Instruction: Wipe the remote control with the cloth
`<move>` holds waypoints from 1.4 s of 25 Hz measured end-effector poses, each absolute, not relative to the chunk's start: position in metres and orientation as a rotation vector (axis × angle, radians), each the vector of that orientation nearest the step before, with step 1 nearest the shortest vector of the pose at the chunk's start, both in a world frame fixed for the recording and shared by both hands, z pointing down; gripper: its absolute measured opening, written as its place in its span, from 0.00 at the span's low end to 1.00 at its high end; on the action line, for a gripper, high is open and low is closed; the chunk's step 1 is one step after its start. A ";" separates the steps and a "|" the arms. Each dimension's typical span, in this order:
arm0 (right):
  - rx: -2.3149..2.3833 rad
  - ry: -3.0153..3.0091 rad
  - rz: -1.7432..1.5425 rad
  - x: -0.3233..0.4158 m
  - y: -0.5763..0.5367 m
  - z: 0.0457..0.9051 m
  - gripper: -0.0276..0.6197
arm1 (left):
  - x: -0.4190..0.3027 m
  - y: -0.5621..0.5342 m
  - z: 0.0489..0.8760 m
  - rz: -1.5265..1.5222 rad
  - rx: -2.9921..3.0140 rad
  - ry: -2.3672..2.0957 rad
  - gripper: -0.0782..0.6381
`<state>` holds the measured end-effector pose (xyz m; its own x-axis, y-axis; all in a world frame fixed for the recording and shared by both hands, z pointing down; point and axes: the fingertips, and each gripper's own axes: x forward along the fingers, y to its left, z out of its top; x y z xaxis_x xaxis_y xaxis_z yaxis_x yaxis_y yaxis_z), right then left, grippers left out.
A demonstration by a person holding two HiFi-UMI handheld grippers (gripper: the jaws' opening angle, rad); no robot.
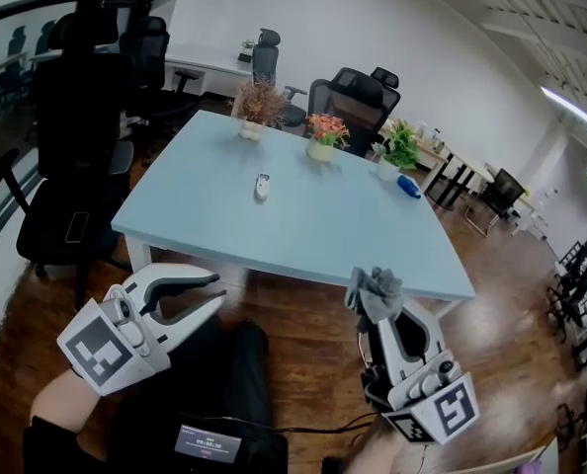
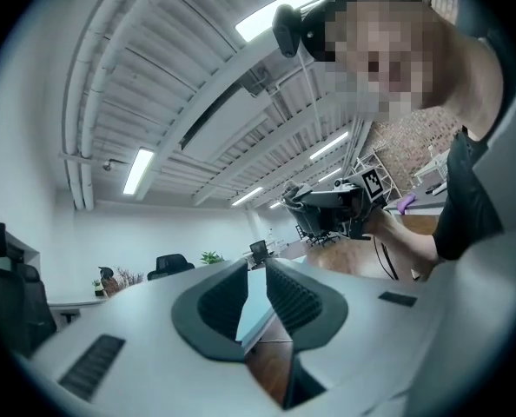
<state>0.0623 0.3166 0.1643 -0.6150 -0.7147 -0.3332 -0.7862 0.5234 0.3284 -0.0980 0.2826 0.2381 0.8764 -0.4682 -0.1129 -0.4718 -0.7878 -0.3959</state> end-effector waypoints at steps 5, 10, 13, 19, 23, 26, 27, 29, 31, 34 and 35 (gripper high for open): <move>-1.274 2.625 0.705 0.017 0.383 0.177 0.09 | -0.141 0.340 0.255 -0.040 -2.659 0.722 0.19; -1.280 2.628 0.714 -0.019 0.451 0.183 0.09 | -0.172 0.410 0.260 -0.050 -2.662 0.733 0.19; -1.278 2.654 0.722 -0.035 0.492 0.190 0.09 | -0.186 0.448 0.257 -0.036 -2.655 0.723 0.19; -1.261 2.696 0.758 -0.055 0.571 0.196 0.09 | -0.195 0.526 0.246 -0.018 -2.619 0.688 0.19; -1.251 2.680 0.786 -0.064 0.603 0.198 0.09 | -0.194 0.557 0.250 -0.027 -2.598 0.657 0.19; -1.230 2.647 0.776 -0.073 0.618 0.190 0.09 | -0.195 0.572 0.258 -0.031 -2.602 0.656 0.19; -1.234 2.659 0.774 -0.073 0.622 0.192 0.09 | -0.195 0.576 0.258 -0.031 -2.604 0.659 0.19; -1.242 2.691 0.783 -0.073 0.630 0.196 0.09 | -0.195 0.585 0.255 -0.037 -2.600 0.659 0.19; -1.236 2.710 0.801 -0.074 0.641 0.196 0.09 | -0.194 0.596 0.252 -0.045 -2.590 0.652 0.19; -1.199 2.692 0.819 -0.087 0.658 0.188 0.09 | -0.196 0.611 0.252 -0.052 -2.587 0.649 0.19; -1.197 2.696 0.826 -0.089 0.662 0.190 0.09 | -0.197 0.615 0.252 -0.049 -2.586 0.647 0.19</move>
